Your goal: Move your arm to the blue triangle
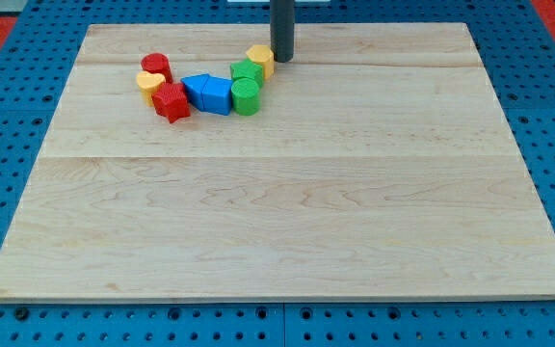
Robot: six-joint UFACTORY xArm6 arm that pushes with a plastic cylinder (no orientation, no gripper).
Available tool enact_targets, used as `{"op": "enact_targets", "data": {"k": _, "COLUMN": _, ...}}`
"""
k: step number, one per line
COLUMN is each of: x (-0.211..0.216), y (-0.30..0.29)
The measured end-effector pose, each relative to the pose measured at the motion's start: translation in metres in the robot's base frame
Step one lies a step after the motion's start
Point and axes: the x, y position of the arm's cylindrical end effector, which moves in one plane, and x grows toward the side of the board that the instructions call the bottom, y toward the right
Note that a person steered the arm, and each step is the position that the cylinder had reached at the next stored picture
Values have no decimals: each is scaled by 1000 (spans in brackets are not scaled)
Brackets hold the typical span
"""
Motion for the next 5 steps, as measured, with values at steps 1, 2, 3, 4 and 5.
{"op": "enact_targets", "data": {"k": 1, "x": 0, "y": 0}}
{"op": "enact_targets", "data": {"k": 2, "x": -13, "y": -3}}
{"op": "enact_targets", "data": {"k": 3, "x": -27, "y": -3}}
{"op": "enact_targets", "data": {"k": 4, "x": -27, "y": 12}}
{"op": "enact_targets", "data": {"k": 5, "x": -38, "y": 41}}
